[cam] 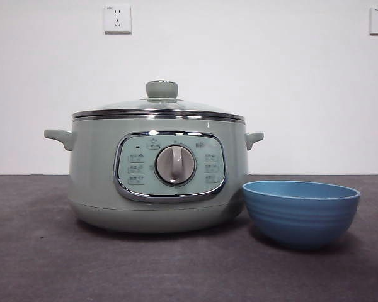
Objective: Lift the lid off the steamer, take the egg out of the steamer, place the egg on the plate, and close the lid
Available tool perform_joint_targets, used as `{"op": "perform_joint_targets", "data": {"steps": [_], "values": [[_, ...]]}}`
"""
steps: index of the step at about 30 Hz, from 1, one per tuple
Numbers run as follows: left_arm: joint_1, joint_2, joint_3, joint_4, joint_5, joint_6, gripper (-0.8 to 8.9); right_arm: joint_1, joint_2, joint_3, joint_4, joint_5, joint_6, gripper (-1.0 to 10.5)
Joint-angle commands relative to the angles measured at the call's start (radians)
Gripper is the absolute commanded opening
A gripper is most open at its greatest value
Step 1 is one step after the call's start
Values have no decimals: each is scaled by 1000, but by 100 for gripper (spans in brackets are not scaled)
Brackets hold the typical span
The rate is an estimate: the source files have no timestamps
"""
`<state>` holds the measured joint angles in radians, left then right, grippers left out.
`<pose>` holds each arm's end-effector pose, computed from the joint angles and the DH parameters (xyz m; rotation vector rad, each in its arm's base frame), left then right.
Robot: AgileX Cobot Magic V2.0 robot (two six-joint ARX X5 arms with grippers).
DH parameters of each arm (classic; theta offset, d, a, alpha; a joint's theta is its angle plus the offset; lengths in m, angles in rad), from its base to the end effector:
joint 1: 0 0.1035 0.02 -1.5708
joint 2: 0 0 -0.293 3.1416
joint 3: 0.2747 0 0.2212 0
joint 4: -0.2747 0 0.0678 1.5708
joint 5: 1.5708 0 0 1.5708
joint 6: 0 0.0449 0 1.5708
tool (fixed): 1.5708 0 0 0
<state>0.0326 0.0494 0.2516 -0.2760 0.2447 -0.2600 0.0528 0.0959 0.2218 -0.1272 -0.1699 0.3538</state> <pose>0.0353 -0.0097 0.2113 -0.2691 0.1004 -0.2013 0.0436 0.0099 0.2177 0.3524 0.0407 0.2201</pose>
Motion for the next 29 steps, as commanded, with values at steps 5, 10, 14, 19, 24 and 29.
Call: {"op": "perform_joint_targets", "data": {"steps": [5, 10, 14, 19, 24, 29], "values": [[2, 145, 207, -96, 165, 7, -7, 2, 242, 264, -113, -212, -63, -12], [2, 291, 363, -193, 319, 79, -7, 3, 464, 496, -301, -424, -196, -12], [2, 406, 473, -286, 430, 140, -6, 9, 620, 655, -439, -567, -312, -12], [0, 516, 585, -414, 499, 228, -7, 41, 755, 784, -609, -617, -439, -11], [0, 580, 658, -513, 497, 295, -7, 82, 814, 817, -702, -615, -509, -11], [0, 591, 668, -511, 494, 286, 54, 100, 820, 817, -704, -613, -508, 11]]}}
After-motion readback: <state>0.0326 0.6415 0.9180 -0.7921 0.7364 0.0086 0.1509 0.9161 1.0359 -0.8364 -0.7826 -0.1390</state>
